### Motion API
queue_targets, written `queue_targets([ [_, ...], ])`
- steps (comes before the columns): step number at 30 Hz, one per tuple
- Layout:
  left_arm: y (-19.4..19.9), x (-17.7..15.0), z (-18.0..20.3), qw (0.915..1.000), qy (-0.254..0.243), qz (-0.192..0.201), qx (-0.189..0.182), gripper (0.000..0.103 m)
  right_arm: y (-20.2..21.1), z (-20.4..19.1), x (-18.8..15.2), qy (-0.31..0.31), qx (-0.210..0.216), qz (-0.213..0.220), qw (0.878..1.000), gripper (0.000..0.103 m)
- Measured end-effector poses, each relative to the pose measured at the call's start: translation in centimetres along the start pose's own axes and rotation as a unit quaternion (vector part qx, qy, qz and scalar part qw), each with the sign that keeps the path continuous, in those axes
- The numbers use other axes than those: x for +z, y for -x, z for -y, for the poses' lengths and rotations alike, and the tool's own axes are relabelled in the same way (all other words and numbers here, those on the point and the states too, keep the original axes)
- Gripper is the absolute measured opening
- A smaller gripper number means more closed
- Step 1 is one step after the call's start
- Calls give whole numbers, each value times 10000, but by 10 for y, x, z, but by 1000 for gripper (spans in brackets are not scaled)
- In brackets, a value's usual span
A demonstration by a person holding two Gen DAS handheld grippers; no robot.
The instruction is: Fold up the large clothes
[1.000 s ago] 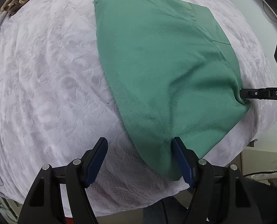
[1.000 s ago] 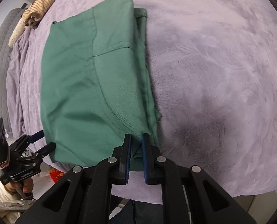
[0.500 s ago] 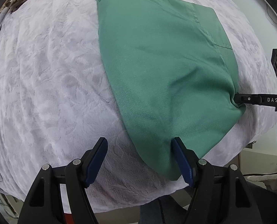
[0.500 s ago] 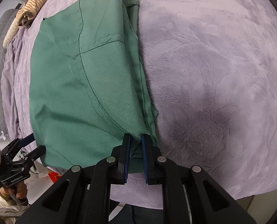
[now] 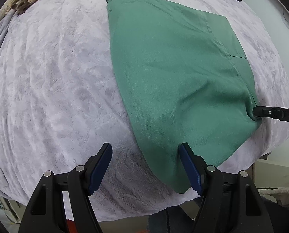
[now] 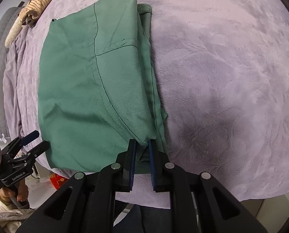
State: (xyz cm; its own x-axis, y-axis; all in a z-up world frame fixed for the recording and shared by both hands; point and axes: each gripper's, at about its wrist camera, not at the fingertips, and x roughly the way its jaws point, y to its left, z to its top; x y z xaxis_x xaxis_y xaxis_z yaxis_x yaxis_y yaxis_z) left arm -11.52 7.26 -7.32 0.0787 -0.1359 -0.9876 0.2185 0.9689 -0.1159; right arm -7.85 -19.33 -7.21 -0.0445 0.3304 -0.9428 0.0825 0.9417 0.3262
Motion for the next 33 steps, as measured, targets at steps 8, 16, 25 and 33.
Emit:
queue_targets([
  [8,6,-1,0,9998,-69,137,83,102,3,2,2,-15,38,8,10000,15],
  [16,6,2,-3,9999,97,67,25,102,7,-1,1,-14,-12,76,10000,15],
  [25,10,14,-12,9985,466,14,300,102,36,-10,12,28,-70,528,9986,49],
  [33,14,19,-15,9975,605,-106,344,102,43,-27,23,166,-165,589,9980,69],
])
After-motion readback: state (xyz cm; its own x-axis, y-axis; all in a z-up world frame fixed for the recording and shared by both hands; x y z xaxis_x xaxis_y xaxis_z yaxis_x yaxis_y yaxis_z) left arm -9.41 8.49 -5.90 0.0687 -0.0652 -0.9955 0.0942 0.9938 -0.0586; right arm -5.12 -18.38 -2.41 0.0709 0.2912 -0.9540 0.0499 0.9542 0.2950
